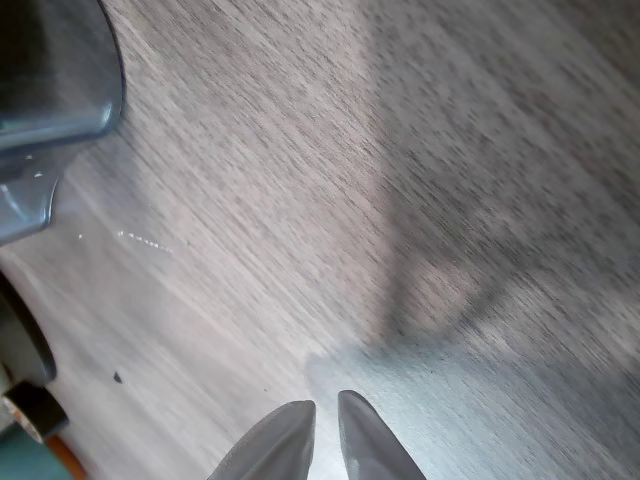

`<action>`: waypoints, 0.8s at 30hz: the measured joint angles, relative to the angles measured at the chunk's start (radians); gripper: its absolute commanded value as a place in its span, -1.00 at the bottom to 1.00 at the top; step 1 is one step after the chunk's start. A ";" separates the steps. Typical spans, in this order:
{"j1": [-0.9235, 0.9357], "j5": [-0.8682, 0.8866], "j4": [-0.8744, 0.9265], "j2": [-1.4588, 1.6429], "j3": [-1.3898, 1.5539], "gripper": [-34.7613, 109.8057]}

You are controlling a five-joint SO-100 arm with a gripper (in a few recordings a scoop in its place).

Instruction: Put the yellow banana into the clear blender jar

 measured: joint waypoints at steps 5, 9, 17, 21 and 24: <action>0.015 0.000 0.000 0.000 0.000 -0.52; 0.018 0.000 0.006 0.000 0.000 -0.52; 0.018 0.000 0.006 0.000 0.000 -0.52; 0.002 0.000 0.006 0.000 0.000 -0.52; -0.020 -0.003 0.006 0.000 0.000 -0.52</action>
